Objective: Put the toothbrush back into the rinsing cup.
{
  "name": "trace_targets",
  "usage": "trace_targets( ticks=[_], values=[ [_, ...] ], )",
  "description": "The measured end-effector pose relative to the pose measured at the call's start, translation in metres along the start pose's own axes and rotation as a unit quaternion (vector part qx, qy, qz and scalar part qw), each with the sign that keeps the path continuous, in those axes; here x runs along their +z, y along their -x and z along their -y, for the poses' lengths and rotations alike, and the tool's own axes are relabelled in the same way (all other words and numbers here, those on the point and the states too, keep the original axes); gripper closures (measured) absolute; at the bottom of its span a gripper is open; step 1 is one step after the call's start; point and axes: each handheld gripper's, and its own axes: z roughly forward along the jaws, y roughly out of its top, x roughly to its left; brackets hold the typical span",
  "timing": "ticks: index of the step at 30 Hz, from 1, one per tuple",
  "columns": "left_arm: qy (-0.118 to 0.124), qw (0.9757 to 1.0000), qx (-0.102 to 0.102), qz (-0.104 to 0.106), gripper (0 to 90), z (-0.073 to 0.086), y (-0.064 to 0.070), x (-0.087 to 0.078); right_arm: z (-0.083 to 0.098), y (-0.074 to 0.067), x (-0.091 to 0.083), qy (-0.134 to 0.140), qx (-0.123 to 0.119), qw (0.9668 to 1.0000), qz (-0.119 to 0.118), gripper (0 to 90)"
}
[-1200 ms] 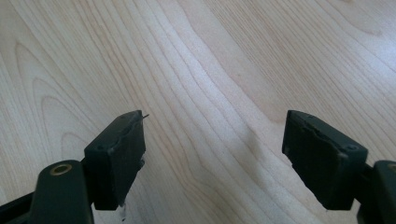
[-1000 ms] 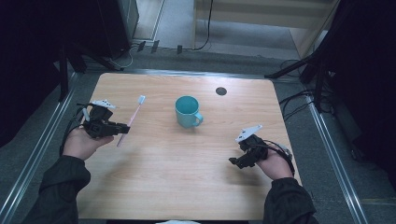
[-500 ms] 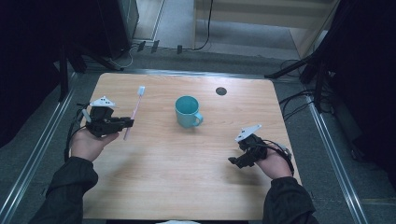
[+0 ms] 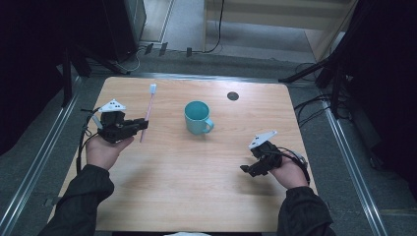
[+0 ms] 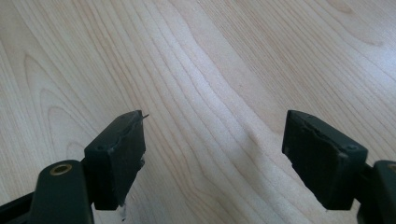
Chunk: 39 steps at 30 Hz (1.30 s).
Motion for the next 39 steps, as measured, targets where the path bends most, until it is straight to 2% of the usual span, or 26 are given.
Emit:
trace_targets(
  ticks=[3, 6, 7, 13, 21, 27, 39],
  values=[
    [0.015, 0.9998, -0.007, 0.008, 78.9, -0.005, 0.003, 0.007, 0.001, 0.0, -0.001, 0.0, 0.001, 1.0, 0.0, 21.2],
    [0.02, 0.9997, -0.009, 0.014, 78.9, -0.007, 0.004, 0.01, 0.002, 0.0, -0.002, 0.003, 0.003, 1.0, 0.0, 21.2],
    [0.018, 0.9998, 0.001, 0.013, 78.9, -0.011, 0.007, 0.014, 0.003, 0.0, -0.002, 0.002, 0.004, 1.0, 0.0, 21.2],
    [0.018, 0.9996, 0.0, 0.024, 78.9, -0.021, 0.012, 0.022, 0.005, 0.0, -0.004, 0.005, 0.005, 1.0, 0.003, 21.2],
    [0.031, 0.9992, 0.007, 0.023, 78.9, -0.039, 0.018, 0.03, 0.006, 0.0, -0.004, 0.005, 0.008, 0.9999, 0.003, 21.2],
    [0.03, 0.9992, 0.018, 0.021, 78.8, -0.054, 0.023, 0.038, 0.006, 0.0, -0.005, 0.006, 0.007, 1.0, 0.004, 21.2],
    [0.025, 0.999, 0.023, 0.028, 78.8, -0.075, 0.03, 0.058, 0.008, -0.001, -0.005, 0.007, 0.008, 0.9999, 0.003, 21.2]
  ],
)
